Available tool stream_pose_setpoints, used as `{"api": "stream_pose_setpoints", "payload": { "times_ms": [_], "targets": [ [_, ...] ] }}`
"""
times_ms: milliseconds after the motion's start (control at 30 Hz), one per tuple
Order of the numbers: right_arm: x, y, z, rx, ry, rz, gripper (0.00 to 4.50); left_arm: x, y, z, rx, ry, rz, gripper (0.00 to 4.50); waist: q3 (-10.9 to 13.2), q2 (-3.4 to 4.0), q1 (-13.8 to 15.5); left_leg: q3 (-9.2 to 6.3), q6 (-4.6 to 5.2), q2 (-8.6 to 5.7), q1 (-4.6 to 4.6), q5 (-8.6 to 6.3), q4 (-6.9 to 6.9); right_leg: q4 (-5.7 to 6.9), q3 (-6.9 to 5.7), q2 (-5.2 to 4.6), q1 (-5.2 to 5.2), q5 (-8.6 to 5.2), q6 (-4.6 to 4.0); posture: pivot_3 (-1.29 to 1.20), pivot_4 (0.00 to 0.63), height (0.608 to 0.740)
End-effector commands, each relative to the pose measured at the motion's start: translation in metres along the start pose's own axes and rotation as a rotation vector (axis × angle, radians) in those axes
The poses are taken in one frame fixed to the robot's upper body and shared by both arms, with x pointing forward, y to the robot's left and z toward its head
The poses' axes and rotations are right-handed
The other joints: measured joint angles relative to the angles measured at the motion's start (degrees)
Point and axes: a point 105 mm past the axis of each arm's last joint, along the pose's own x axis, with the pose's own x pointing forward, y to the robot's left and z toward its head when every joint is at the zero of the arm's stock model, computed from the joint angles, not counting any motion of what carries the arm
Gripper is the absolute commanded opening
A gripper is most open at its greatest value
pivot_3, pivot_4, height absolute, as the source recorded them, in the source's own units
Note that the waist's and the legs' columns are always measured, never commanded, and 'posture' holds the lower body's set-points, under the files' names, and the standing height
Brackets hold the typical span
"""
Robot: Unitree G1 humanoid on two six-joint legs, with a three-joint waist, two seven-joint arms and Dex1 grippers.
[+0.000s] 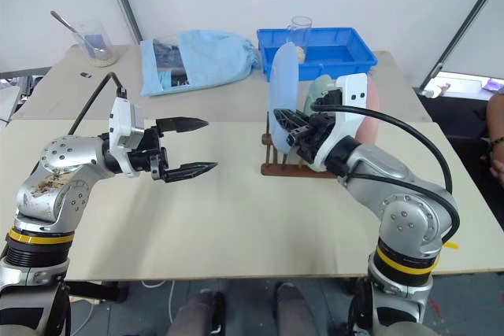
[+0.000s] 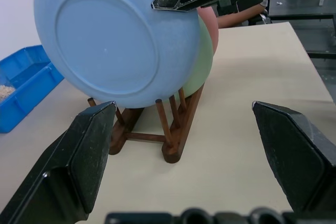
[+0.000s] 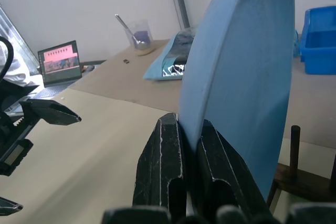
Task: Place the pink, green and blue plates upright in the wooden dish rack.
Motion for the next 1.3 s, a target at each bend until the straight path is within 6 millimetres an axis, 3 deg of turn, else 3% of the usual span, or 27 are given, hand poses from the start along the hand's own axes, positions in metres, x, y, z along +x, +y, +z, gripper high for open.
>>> {"api": "stream_pose_setpoints", "payload": {
  "times_ms": [33,100,167,333,533,667,833,967,1100,1300],
  "targets": [
    [0.000,0.001,0.009,0.011,-0.021,-0.002,0.00,0.001,0.002,0.009,0.050,-0.016,0.003,4.45,0.00,0.00,0.00,0.00,0.00,0.00,0.00,0.00,0.00,0.00,0.01,0.00,0.00,0.00,0.00,0.00,0.150,0.720],
    [0.001,0.001,0.009,0.014,-0.012,-0.004,0.00,0.001,0.002,0.008,0.051,-0.016,0.004,4.45,0.00,0.00,0.00,0.00,0.00,0.00,0.00,0.00,0.00,0.00,0.01,0.00,0.00,0.00,0.00,0.00,0.150,0.720],
    [0.002,-0.002,0.009,0.011,-0.004,-0.024,0.87,0.001,0.001,0.007,0.052,-0.015,0.007,4.50,0.00,0.00,0.00,0.00,0.00,0.00,-0.01,0.00,0.00,0.00,0.01,0.00,0.00,0.00,0.00,0.00,0.150,0.720],
    [0.002,-0.005,0.013,-0.019,-0.013,-0.052,2.48,0.001,0.001,0.005,0.054,-0.011,0.013,4.50,0.00,0.00,0.00,-0.01,0.00,0.00,-0.02,0.00,0.00,-0.02,0.01,0.01,0.00,-0.01,0.01,0.00,0.150,0.720],
    [0.000,0.001,0.039,-0.146,-0.076,-0.001,4.49,0.001,0.009,0.008,0.039,-0.033,0.067,4.50,0.00,0.00,-0.02,0.00,0.00,0.00,-0.01,0.00,0.00,-0.02,0.02,0.01,0.00,-0.01,0.02,0.00,0.150,0.720],
    [-0.009,0.006,0.057,-0.329,-0.049,0.081,4.49,-0.008,0.016,0.003,0.041,0.023,0.131,4.50,0.00,0.00,0.04,-0.01,0.01,0.00,-0.01,0.00,-0.01,-0.04,0.01,0.01,0.00,-0.02,0.00,0.00,0.150,0.720],
    [-0.034,-0.002,0.075,-0.584,0.023,0.161,4.49,-0.031,0.022,-0.021,0.083,0.241,0.194,4.50,0.01,-0.01,0.05,0.01,0.01,-0.01,-0.01,-0.01,-0.05,-0.13,0.02,0.00,0.00,-0.05,0.03,0.00,0.150,0.720],
    [-0.077,-0.019,0.063,-0.791,0.267,0.295,4.49,-0.069,0.013,-0.042,0.075,0.460,0.229,4.50,0.01,-0.01,0.22,0.03,0.01,0.01,0.03,-0.02,-0.25,-0.32,0.00,-0.04,-0.01,-0.09,0.01,0.00,0.150,0.720],
    [-0.114,-0.041,0.046,-0.828,0.528,0.368,4.49,-0.104,0.006,-0.050,0.027,0.550,0.326,4.50,0.01,-0.01,0.28,0.10,0.01,0.01,0.01,-0.03,-0.40,-0.52,-0.03,-0.16,-0.06,-0.11,0.00,0.00,0.150,0.720],
    [-0.139,-0.065,0.032,-0.814,0.687,0.375,4.49,-0.133,-0.009,-0.062,-0.041,0.611,0.367,4.50,0.01,-0.01,0.30,0.33,-0.41,0.09,0.11,-0.27,-0.40,-0.51,-0.22,-0.35,-0.19,-0.11,0.00,0.00,0.150,0.720]
  ]
}}
